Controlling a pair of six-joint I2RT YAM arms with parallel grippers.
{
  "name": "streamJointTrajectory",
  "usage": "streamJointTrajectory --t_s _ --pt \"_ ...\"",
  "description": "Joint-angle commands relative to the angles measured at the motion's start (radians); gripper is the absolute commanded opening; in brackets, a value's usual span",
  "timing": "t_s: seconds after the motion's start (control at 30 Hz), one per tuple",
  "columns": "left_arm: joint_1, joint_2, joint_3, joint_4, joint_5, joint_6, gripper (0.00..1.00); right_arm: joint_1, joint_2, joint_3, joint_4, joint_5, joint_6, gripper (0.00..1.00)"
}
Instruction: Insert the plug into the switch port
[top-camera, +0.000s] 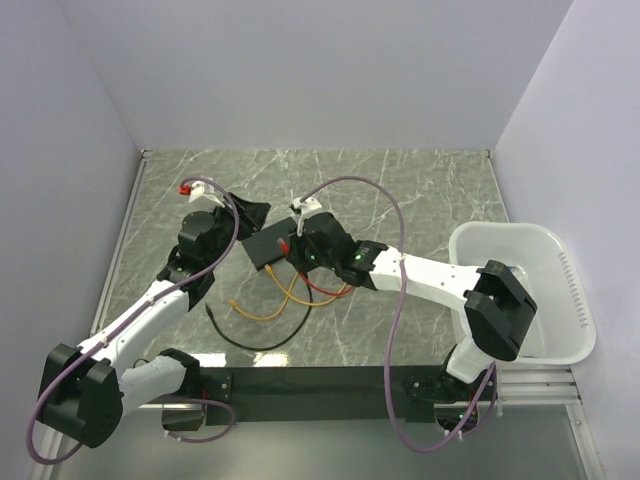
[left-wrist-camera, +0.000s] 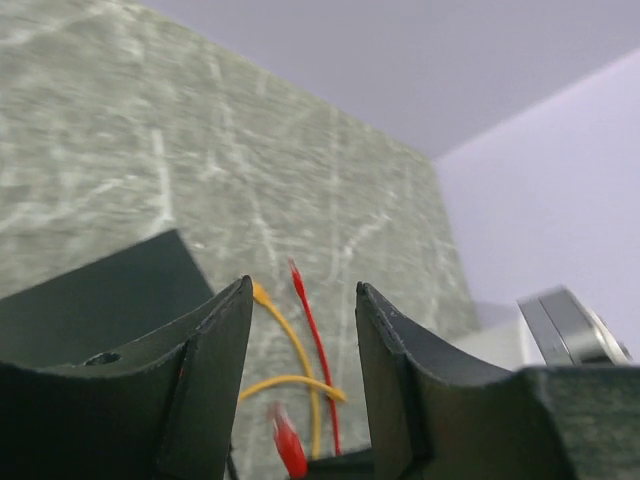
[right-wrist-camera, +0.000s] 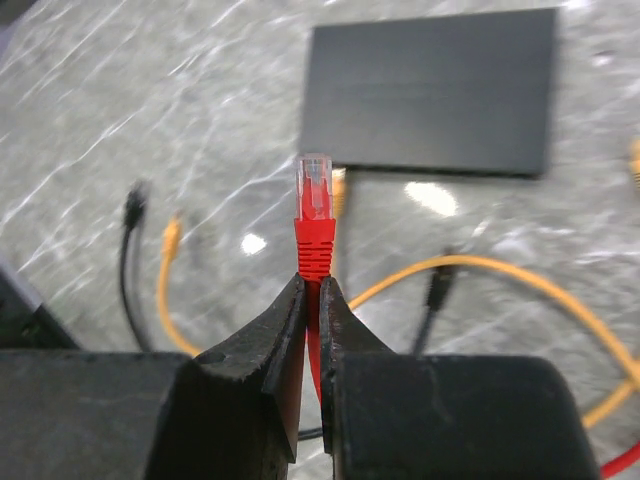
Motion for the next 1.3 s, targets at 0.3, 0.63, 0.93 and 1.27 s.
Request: streamJointTrajectory --t_s 0.3,0.63,0.93,1.27 --pt "0.077 0.128 -0.050 0.307 0.408 -0.221 0.44 -0.031 -0.072 0.074 0.031 0.043 -0.048 0.00" --pt "0.077 0.140 -0.060 0.332 0.454 -0.239 0.48 -0.031 -0.034 0.142 0.015 0.067 -0.063 0.00" --pt "0.077 0.143 -0.074 0.351 0.461 -0.254 0.37 -0.031 -0.014 0.165 0.016 0.063 -0.063 0.00" --pt "0.077 0.157 -0.080 0.367 0.464 -0.251 0.01 -0.033 -0.019 0.163 0.007 0.090 -0.072 0.00"
